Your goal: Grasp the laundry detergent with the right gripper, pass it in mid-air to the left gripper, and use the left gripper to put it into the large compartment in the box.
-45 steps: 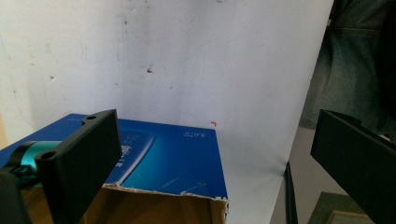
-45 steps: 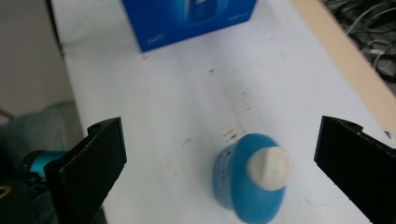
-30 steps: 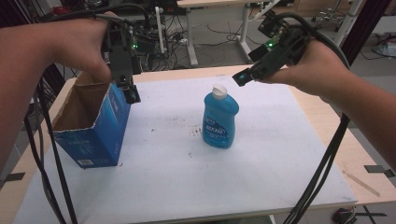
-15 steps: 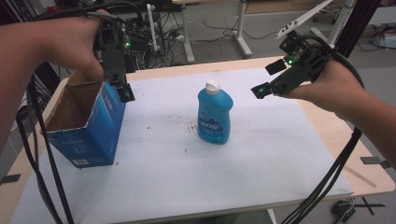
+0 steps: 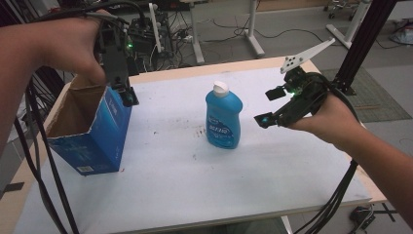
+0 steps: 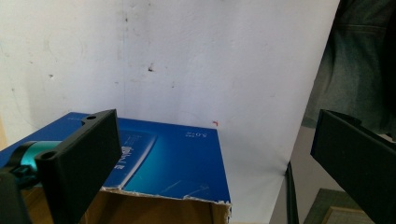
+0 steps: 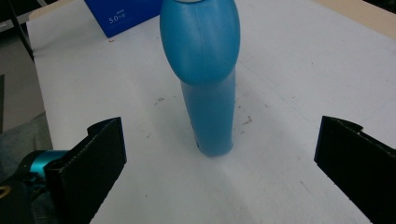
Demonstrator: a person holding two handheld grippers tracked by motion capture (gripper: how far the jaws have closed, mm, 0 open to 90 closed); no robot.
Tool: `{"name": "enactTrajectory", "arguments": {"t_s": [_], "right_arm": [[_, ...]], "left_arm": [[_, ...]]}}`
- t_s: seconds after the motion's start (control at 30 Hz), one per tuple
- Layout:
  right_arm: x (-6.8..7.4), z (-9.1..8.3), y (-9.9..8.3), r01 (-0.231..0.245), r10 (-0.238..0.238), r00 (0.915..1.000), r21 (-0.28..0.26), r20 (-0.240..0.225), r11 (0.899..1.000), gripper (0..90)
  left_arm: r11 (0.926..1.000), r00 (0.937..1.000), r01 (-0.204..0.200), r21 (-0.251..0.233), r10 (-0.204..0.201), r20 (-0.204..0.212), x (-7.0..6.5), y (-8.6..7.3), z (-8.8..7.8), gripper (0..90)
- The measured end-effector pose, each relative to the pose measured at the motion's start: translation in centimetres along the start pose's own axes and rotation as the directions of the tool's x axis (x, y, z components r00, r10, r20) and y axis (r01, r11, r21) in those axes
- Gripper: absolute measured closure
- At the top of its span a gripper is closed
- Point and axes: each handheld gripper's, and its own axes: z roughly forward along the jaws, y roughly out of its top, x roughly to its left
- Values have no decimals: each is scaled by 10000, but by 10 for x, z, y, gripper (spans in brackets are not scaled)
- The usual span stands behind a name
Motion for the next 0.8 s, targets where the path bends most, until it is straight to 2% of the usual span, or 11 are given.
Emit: {"name": "enactTrajectory", "arguments": {"t_s": [0.5, 0.8], "right_arm": [[-1, 53, -15, -153, 112, 9976, -608, -678, 9980, 12], [-6, 75, -23, -603, 514, 9944, -961, -920, 9935, 12]], "left_arm": [[10000, 10000, -16, 92, 16, -7, -1, -1, 3, 17], [10000, 10000, 27, 64, -27, -13, 0, -3, 3, 17]]}}
